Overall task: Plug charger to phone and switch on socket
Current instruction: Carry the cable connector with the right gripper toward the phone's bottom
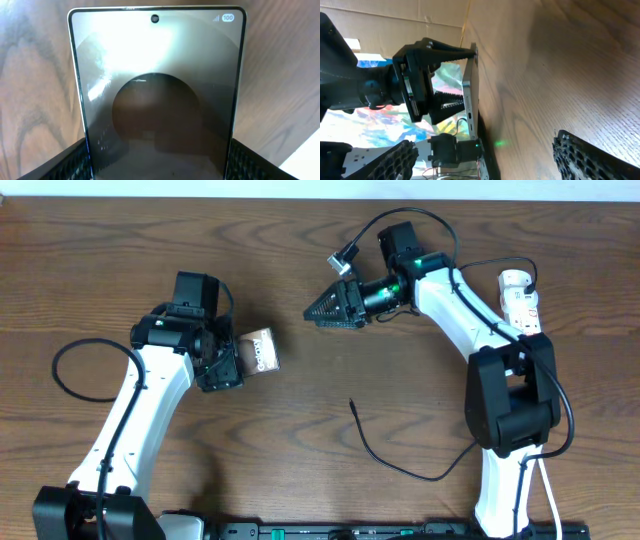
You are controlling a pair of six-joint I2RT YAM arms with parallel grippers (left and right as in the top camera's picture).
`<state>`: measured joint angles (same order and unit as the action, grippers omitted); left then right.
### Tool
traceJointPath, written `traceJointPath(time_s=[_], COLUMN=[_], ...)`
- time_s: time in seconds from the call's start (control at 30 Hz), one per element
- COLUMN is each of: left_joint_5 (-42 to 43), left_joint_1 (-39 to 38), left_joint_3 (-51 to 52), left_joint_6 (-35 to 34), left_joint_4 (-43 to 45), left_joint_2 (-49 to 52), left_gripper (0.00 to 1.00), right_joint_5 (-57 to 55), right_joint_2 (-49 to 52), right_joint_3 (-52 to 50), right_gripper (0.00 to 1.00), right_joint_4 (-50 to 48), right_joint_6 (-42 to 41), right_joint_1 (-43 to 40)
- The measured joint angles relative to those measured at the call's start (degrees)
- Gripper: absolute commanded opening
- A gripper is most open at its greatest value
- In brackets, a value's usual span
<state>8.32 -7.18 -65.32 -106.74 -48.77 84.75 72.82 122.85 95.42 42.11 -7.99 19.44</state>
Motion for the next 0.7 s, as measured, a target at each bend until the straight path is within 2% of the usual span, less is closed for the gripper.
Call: traceJointPath(time_s=[0.37,0.7], left_joint_5=[0.37,0.37], left_joint_1=[0.0,0.0], left_joint_3=[0.0,0.0], left_joint_6=[-3.91,-4.28], left_joint_4=[-0.74,-1.46], left_joint_2=[0.0,0.0], left_gripper=[0.07,0.07], right_joint_5=[-0.44,-0.59], right_joint_2=[0.0,0.0], right_joint_3=[0.0,0.0], right_gripper=[0.85,0.8], right_joint_4=[-4.39,-6.21], right_joint_6=[-1.46,-3.54], right_joint_1=[6.71,11.39])
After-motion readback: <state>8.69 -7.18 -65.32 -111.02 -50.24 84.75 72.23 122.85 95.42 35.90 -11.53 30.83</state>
